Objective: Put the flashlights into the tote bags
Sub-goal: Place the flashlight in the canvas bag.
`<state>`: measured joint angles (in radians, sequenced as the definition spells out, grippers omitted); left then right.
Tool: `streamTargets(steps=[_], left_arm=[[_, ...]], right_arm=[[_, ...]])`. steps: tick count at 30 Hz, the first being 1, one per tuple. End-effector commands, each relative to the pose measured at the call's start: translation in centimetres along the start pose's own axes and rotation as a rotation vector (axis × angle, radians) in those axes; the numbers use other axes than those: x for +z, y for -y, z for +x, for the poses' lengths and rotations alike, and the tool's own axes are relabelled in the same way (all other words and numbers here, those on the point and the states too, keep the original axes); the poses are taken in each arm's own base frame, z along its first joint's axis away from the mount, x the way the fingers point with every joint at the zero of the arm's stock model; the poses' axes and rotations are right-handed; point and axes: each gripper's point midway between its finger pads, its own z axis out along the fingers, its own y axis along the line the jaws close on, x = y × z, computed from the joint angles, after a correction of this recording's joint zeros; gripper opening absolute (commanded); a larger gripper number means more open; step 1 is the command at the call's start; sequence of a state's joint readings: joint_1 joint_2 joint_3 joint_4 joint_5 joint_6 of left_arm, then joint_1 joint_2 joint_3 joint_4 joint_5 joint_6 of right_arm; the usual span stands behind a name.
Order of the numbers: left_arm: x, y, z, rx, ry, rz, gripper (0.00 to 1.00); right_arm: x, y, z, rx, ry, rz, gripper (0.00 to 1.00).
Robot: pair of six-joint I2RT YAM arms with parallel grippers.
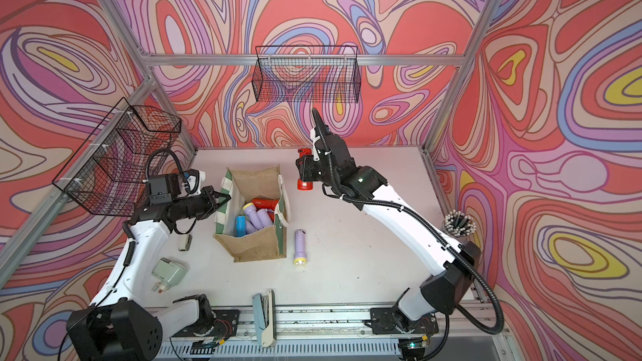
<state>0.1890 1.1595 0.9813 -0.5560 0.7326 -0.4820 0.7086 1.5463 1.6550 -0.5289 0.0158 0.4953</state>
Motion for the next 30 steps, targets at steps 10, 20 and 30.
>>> streamTargets(steps=[10,20,30], left_arm=[[-0.4,0.2,-0.6,0.036,0.018,-0.024,0.0],[-0.3,0.3,-0.4,0.034,0.011,-0.01,0.0],[-0.2,0.4,-0.2,0.033,0.01,0.003,0.0]], right_arm=[[4.6,-9.8,0.0,-0.041,-0.027,-0.331,0.27],[8.7,-13.4,5.0,-0.007,-0.15,-0.418,0.27],[12.4,-12.9,11.9,-0.046,-0.308,-0.354,0.27]])
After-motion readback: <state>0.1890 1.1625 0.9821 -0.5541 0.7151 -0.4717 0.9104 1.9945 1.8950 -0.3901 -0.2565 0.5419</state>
